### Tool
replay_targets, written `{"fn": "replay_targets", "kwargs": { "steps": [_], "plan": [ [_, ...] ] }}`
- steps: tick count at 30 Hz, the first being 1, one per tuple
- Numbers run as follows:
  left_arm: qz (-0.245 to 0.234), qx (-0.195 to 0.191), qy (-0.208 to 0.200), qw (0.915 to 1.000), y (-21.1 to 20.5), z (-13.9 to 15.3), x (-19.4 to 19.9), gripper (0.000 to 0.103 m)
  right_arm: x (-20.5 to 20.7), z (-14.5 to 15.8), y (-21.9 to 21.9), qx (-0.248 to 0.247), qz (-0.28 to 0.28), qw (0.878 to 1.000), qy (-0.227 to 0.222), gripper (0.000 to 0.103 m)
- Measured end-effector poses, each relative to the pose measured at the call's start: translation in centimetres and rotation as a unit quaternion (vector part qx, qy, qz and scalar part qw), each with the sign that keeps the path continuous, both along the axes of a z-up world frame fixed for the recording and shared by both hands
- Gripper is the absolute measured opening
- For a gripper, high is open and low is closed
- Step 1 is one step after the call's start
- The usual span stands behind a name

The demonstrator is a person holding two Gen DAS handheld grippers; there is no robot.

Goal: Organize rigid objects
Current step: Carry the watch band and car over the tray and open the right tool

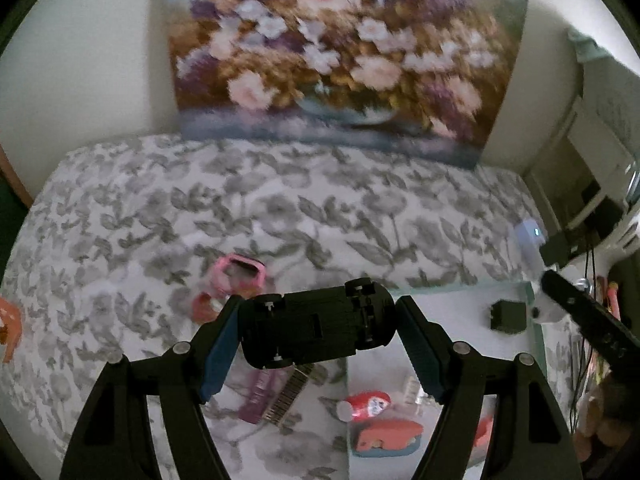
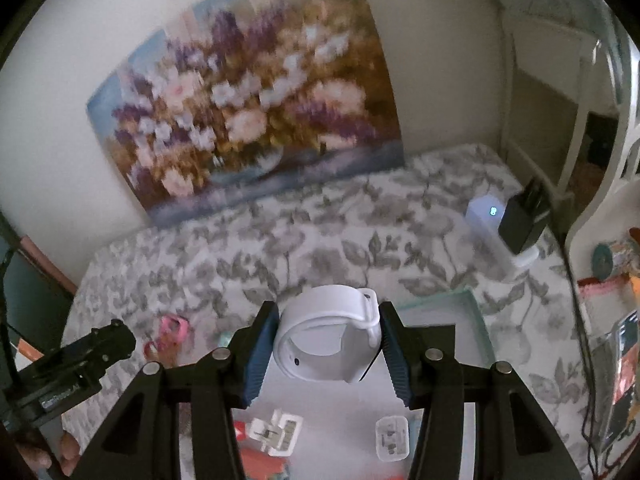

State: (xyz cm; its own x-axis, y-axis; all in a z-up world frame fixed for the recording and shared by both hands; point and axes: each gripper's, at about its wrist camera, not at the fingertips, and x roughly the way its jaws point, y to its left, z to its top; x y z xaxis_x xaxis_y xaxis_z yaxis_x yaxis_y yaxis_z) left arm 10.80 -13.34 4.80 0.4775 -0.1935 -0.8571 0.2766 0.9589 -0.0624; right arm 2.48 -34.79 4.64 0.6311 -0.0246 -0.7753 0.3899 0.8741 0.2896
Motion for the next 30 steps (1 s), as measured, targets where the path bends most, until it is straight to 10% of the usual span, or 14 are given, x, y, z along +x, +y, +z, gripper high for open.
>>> {"fn": "replay_targets", "kwargs": {
  "steps": [30],
  "plan": [
    [-0.037, 0.055, 0.079, 0.9947, -4.1, -6.7, 0.1, 0.077, 1.6, -7.9, 1.1, 0.029, 0.036, 0.993, 0.112, 0.054]
  ]
}}
